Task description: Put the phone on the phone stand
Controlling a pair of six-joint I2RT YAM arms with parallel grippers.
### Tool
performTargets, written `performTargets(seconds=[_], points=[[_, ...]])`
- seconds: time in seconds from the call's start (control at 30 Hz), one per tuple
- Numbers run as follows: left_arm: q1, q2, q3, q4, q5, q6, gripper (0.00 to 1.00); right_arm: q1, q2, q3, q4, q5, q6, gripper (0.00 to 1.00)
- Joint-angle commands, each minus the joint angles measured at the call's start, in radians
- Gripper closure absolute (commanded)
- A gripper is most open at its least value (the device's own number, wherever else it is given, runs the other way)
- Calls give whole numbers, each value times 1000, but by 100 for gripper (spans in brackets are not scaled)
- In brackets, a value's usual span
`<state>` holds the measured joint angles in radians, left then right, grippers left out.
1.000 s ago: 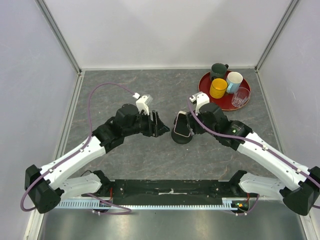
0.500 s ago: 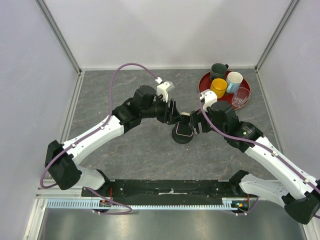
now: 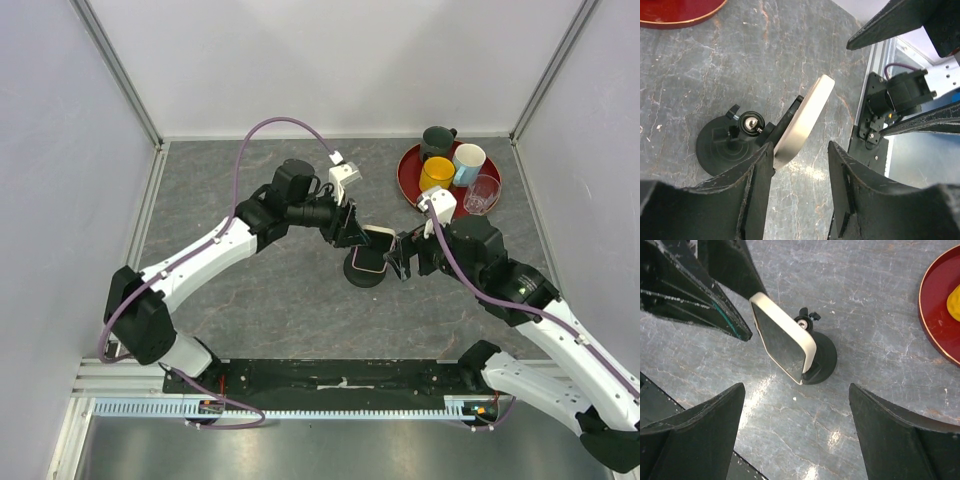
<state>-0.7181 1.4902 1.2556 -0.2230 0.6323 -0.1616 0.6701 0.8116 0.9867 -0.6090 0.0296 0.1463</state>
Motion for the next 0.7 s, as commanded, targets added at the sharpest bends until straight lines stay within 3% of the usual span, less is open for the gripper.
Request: performTargets(seconds=[0.0, 0.27, 0.4, 0.67], points=[[12, 56, 108, -45, 113, 165, 45, -1, -29, -16, -32, -26, -20, 8], [28, 131, 244, -192, 208, 307, 46, -1, -57, -5, -64, -28, -40, 7], [28, 157, 245, -190, 279, 339, 51, -3, -75, -2, -75, -54, -44, 7], [25, 167, 219, -151, 331, 373, 53, 0, -94, 3, -81, -76, -53, 6]])
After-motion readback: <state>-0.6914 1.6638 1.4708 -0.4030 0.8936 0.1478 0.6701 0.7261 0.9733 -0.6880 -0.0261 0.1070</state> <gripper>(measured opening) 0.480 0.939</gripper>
